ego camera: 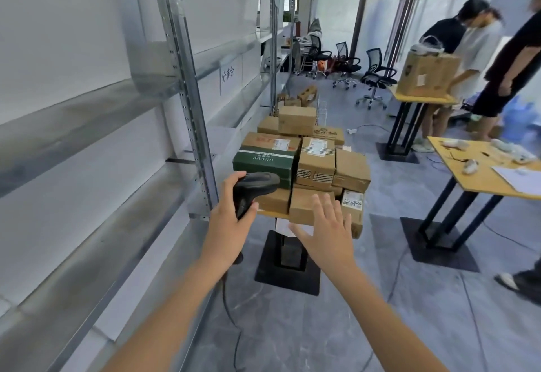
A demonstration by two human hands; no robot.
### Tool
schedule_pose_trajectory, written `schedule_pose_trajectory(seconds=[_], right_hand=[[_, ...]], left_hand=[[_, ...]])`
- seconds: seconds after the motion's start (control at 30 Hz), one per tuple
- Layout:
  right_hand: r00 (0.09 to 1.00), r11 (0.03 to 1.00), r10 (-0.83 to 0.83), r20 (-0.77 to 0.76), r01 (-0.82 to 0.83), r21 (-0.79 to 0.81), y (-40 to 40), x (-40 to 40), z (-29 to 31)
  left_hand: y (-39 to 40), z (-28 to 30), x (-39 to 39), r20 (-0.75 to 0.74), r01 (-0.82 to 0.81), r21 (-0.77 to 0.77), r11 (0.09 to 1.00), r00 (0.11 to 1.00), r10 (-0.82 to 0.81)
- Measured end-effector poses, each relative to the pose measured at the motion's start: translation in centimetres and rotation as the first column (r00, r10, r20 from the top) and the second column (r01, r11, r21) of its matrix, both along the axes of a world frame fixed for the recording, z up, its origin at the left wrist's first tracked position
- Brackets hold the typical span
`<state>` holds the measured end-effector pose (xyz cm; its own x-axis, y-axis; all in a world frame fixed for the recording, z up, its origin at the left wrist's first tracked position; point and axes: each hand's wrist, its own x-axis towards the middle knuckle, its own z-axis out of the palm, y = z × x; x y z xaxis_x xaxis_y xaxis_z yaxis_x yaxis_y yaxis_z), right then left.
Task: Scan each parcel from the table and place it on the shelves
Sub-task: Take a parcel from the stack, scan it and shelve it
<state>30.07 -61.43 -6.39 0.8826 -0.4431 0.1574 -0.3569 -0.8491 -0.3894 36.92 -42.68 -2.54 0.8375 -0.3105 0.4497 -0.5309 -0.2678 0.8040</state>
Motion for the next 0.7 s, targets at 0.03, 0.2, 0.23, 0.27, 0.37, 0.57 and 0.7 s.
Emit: schedule_pose_trajectory(seconds=[0.03,0.2,0.23,0.27,0.37,0.57,0.7], right_hand=[[1.0,1.0,0.013,-0.011,-0.013,-0.023,-0.7,1.3,-0.2],[0.996,0.993,0.043,-0.081,-0.052,-0.102,-4.8,9.3,2.0],[0.995,0.993,0.045,-0.091,-0.054,-0.106,-5.4,10.7,2.5],[0.995,0.992,0.049,-0.091,-0.059,-0.113,-6.1,12.0,2.7],[0.995,0.993,0.049,-0.082,-0.058,-0.1,-8.2,15.2,2.2],[0.992,0.997,0.064,-0.105,-0.069,-0.044,-12.6,19.7,-0.4],[0.987,0.992,0.113,-0.11,-0.118,-0.038,-15.6,25.2,-0.8]], left_hand=[[-0.9,-0.1,1.4,0.01,0.004,-0.01,1.0,1.0,-0.004],[-5.5,0.9,9.0,-0.02,0.01,-0.01,1.0,1.0,-0.01],[-6.2,1.2,10.2,-0.012,0.011,-0.003,1.0,1.0,-0.011],[-7.0,1.5,11.5,-0.001,0.012,-0.009,1.0,1.0,-0.012],[-9.5,1.9,14.9,0.005,0.008,-0.058,0.998,1.0,-0.008],[-13.2,0.2,19.3,-0.021,-0.019,-0.021,1.0,1.0,0.018],[-15.5,-0.4,23.2,-0.077,-0.063,-0.053,0.997,0.995,0.059]])
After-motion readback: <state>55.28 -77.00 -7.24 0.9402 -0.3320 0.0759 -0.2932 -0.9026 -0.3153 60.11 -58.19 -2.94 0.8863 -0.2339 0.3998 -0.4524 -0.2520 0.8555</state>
